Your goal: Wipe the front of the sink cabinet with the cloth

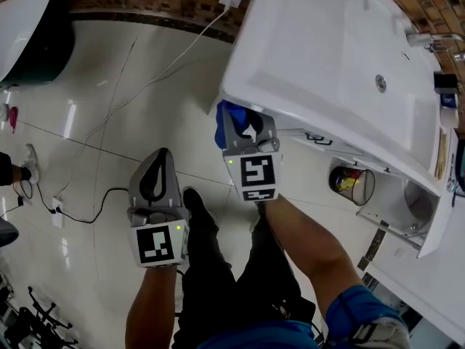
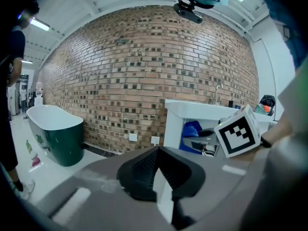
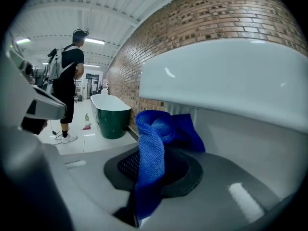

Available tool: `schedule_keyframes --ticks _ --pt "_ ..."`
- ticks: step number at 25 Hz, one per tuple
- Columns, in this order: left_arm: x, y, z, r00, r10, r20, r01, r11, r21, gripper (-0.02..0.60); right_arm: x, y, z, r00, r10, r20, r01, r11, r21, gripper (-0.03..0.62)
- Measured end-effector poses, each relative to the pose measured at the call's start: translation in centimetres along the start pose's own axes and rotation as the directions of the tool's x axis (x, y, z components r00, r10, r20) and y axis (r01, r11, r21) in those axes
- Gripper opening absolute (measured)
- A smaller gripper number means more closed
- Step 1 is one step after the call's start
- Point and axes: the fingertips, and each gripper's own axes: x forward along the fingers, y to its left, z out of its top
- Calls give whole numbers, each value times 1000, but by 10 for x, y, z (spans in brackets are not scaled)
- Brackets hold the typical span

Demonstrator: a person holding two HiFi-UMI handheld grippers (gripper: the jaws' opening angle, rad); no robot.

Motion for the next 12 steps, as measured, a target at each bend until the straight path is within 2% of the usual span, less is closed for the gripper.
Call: schedule_keyframes --ticks 2,7,12 --pt "-1 10 -5 1000 -7 -13 8 999 37 3 11 8 3 1000 1 -2 -1 1000 5 80" --pt "3 15 -11 999 -37 -28 39 998 51 3 11 11 4 1000 -31 2 31 999 45 81" --pt "9 -24 -12 997 -68 -38 71 992 103 3 -33 -5 -9 1000 -26 15 24 992 120 81"
